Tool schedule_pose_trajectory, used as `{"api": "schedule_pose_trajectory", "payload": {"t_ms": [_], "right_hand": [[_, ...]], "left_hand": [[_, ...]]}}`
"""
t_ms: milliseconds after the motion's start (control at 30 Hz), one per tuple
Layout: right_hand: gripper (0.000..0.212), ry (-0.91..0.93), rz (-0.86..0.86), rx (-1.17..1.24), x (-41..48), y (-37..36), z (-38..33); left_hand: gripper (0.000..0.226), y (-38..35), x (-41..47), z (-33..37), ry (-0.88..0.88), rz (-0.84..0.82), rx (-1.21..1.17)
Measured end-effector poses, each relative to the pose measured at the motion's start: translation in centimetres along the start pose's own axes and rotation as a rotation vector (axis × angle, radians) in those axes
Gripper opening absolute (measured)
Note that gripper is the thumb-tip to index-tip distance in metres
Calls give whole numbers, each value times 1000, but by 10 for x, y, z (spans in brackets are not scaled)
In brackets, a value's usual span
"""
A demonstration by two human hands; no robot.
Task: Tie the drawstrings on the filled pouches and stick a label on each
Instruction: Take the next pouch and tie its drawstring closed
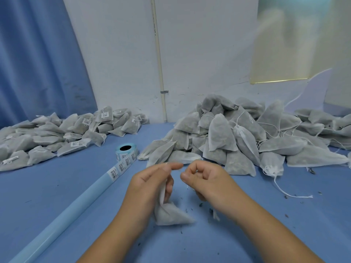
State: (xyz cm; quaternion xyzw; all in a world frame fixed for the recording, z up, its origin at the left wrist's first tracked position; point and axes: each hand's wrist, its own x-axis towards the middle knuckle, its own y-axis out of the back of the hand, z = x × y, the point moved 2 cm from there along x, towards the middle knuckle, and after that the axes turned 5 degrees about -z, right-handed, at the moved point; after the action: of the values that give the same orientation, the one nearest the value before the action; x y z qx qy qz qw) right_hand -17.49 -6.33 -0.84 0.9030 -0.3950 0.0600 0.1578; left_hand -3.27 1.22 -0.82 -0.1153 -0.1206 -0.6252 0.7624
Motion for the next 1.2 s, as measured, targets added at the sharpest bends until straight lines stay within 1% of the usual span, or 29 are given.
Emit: {"api": "schedule_pose_trajectory", "payload": {"t_ms": [33, 100, 133, 167, 233, 267, 300, 400, 467, 600, 667, 733, 767, 867, 1000, 1100, 1200], "right_hand": [[26, 12, 10, -61, -1, -2, -1], [23, 54, 12, -161, -4, -7, -3], [21, 79, 7, -177, -6, -8, -5], [19, 104, 1, -169, -7, -9, -8], [21, 139, 6, -109, -9, -6, -12], [23, 145, 14, -78, -10, -4, -14], [25, 145, 20, -61, -10, -2, -15], [24, 128, 30, -49, -10, 2, -15], [22, 112, 33, -39, -10, 3, -12], [21, 124, 12, -32, -10, -1, -12], [19, 137, -9, 8, -10, -4, -14], [17, 148, 13, 51, -10, -4, -15], [16, 152, 30, 74, -10, -4, -16], [11, 136, 67, 131, -10, 0, -18], [11, 123, 98, 161, -10, 3, -19], [15, 111, 102, 106, -10, 3, -18], [18, 74, 109, -15, -8, 0, -14]], "left_hand": [[27, 2, 1, 0, 4, 44, 0], [22, 5, 1, 0, -25, 118, 122], [19, 7, 1, -1, -73, 145, 250], [19, 9, 0, 0, -152, 149, 425], [24, 9, -2, 1, -309, 63, 779], [29, 7, -3, -1, -346, 10, 880], [33, 4, -4, -1, -339, -32, 909], [40, 0, -8, 0, -277, -78, 842], [37, -3, -9, 3, -260, -89, 747], [29, -6, -8, 11, -117, -131, 387], [31, -6, -7, 12, 5, -176, 185], [31, -5, -7, 12, 138, -199, 0], [28, -5, -7, 13, 174, -207, -58], [25, -6, -8, 15, 177, -226, -84], [23, -9, -10, 18, 179, -238, -8], [20, -10, -11, 18, 205, -267, 59], [25, -10, -12, 17, 241, -290, 4]]}}
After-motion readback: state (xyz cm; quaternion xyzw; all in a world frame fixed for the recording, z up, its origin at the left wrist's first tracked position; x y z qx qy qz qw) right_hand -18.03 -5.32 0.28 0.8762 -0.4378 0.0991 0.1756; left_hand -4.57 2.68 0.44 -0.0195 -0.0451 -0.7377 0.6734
